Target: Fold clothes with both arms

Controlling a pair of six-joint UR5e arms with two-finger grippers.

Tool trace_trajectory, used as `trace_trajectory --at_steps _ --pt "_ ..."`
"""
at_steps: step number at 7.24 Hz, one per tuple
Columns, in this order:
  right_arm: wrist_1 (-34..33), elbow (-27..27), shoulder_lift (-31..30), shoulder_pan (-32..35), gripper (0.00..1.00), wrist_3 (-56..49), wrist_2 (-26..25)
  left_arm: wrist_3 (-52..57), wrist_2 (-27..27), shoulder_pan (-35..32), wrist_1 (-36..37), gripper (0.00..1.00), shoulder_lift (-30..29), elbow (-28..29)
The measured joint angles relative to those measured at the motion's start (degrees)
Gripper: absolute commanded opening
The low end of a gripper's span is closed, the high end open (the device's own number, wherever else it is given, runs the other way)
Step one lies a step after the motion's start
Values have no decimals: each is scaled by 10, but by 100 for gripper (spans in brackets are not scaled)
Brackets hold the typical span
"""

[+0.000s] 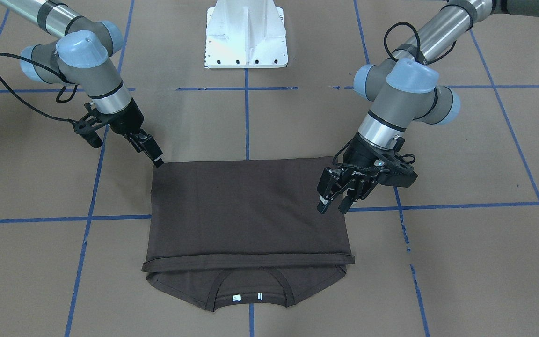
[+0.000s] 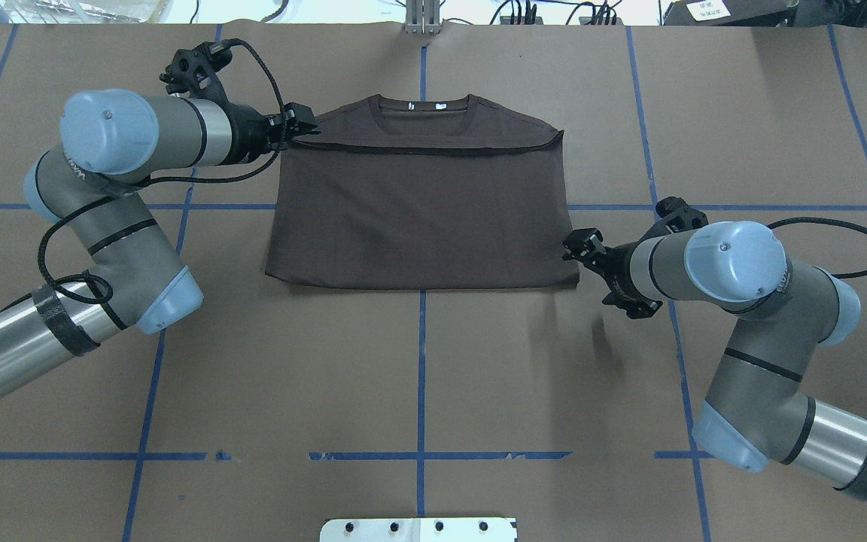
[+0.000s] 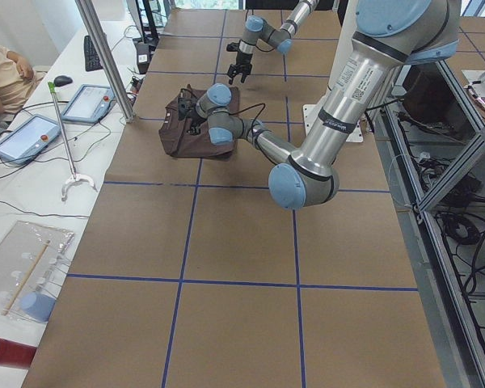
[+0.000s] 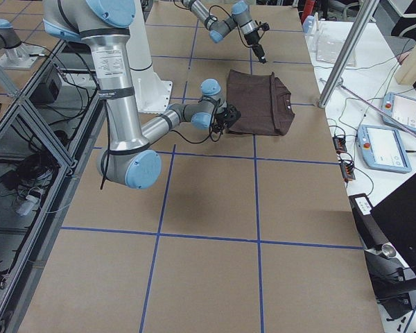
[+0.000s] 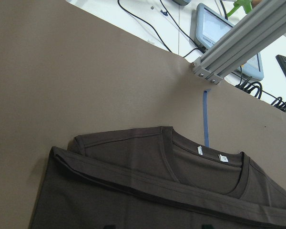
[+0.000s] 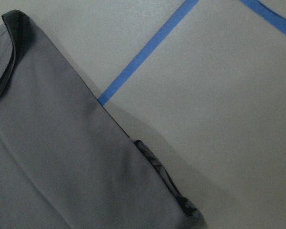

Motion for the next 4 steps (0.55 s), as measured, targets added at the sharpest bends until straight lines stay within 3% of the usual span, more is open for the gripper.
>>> trace_trajectory --at_steps 2,4 --pt "-2 -7 12 -13 92 3 -4 -2 0 -1 1 68 5 -9" --pt "-3 -44 47 -15 73 1 -12 -3 0 -1 1 68 13 -14"
